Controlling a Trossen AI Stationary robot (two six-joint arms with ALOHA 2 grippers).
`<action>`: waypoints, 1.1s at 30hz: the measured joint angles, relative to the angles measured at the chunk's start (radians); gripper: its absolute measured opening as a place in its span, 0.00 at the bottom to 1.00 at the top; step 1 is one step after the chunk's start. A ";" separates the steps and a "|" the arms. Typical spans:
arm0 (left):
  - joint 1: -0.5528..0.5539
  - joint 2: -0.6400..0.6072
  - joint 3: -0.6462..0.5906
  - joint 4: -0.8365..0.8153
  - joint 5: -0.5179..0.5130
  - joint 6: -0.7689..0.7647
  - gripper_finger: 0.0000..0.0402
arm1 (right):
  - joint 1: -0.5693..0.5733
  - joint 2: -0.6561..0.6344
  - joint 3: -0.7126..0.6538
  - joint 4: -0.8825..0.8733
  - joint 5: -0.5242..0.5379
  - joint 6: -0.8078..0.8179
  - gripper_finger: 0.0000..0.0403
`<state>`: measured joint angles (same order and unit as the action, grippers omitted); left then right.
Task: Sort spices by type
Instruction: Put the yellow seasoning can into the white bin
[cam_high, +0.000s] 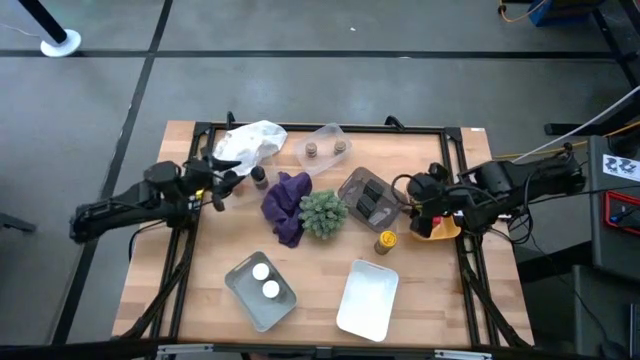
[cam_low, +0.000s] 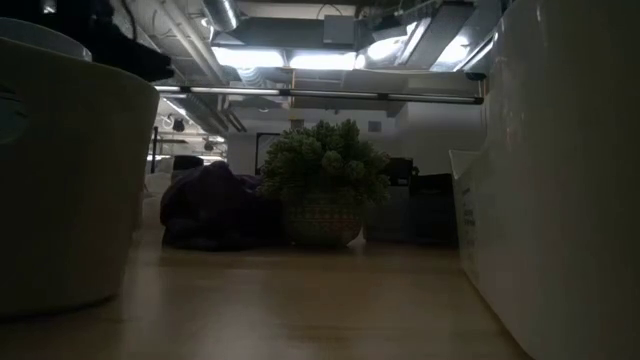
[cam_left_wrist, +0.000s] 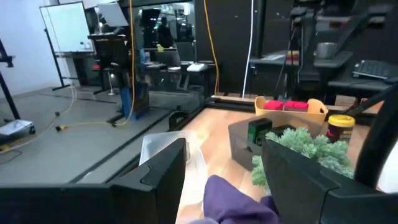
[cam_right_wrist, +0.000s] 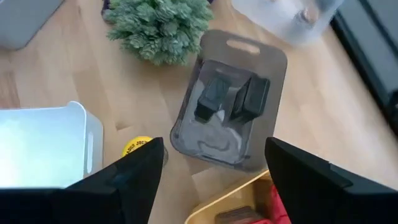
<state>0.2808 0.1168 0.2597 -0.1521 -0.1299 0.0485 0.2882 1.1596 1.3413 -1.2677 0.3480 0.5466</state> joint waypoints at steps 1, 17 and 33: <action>0.000 -0.038 -0.006 -0.029 0.000 -0.007 0.48 | 0.000 -0.016 -0.031 0.013 0.000 0.032 0.70; -0.031 -0.112 -0.142 -0.009 0.090 -0.051 0.48 | 0.000 0.037 -0.314 0.394 -0.128 0.184 0.70; -0.046 -0.110 -0.250 0.167 0.145 -0.072 0.48 | 0.000 0.172 -0.315 0.389 -0.184 0.265 0.70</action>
<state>0.2352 0.0063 0.0097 0.0151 0.0152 -0.0235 0.2886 1.3319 1.0267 -0.8785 0.1635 0.8116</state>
